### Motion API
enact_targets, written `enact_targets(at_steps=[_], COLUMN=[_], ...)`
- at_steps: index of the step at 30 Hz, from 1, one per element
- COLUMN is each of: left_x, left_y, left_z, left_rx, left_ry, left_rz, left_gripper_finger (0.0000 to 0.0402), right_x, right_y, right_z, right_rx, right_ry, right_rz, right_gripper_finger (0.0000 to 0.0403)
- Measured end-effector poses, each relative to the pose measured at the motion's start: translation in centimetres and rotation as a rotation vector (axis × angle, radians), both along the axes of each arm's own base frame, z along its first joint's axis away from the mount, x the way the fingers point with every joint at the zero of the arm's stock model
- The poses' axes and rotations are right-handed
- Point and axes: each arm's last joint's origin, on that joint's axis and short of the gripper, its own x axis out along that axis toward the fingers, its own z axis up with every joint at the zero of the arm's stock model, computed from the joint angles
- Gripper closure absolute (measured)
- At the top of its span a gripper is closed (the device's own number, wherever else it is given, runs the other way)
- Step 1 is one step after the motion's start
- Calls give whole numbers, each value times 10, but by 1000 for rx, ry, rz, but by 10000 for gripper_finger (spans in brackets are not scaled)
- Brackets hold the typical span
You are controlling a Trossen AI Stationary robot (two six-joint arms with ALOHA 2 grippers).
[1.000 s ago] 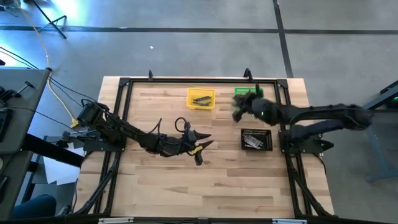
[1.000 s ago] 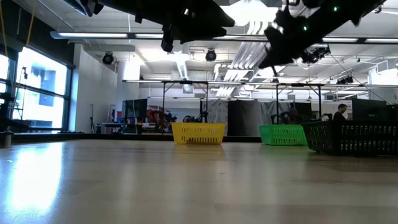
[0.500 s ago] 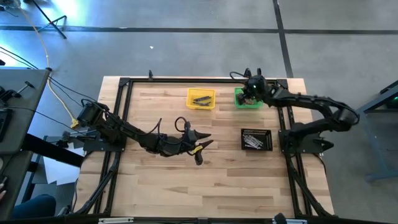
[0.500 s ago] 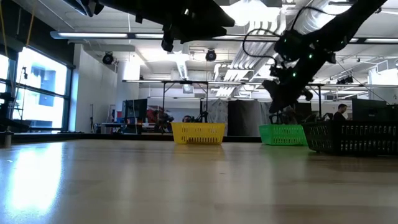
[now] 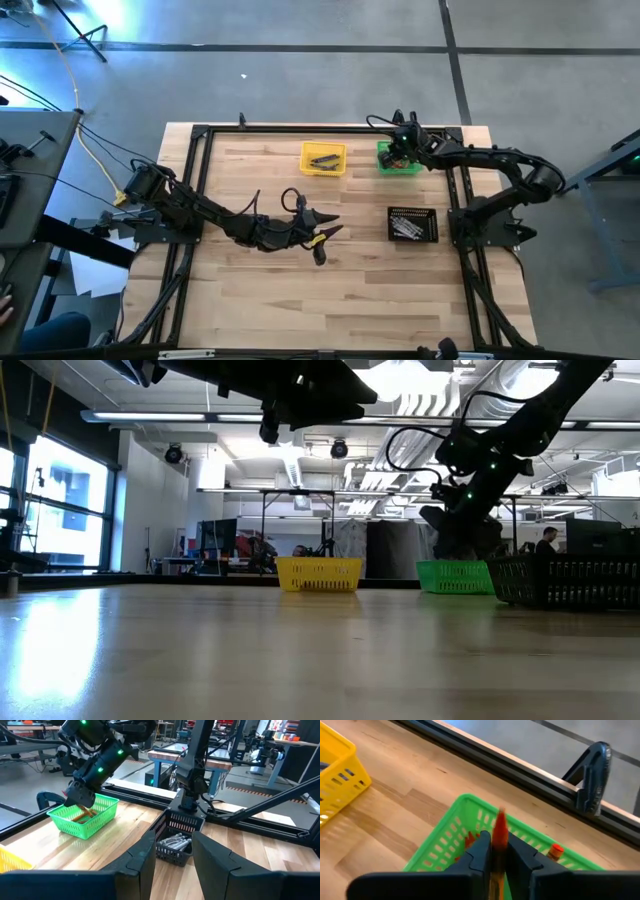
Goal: Sort crayons
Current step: Put the orange crayon into the green bin, then return to Home Position
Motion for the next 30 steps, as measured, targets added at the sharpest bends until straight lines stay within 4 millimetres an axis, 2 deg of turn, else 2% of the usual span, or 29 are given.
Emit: enact_targets(at_steps=[10,14,19,24,27,30], left_x=[0,0,-2,-7,-13,-20], left_y=[0,1,-1,-10,-16,-21], left_z=[0,0,0,1,6,11], left_rx=[1,22,52,86,97,105], left_ry=[0,2,17,55,80,93], left_rz=[2,44,50,12,-7,-16], left_gripper_finger=[284,284,284,284,284,284], right_x=[1,3,6,-6,-14,-19], right_y=[1,12,45,90,114,136], right_z=[0,11,47,78,88,79], right_rx=[14,47,2,-44,-76,-111], right_ry=[-11,-80,-189,-244,-265,-335], right_rz=[30,131,349,521,577,607], right_gripper_finger=[319,312,313,313,313,313])
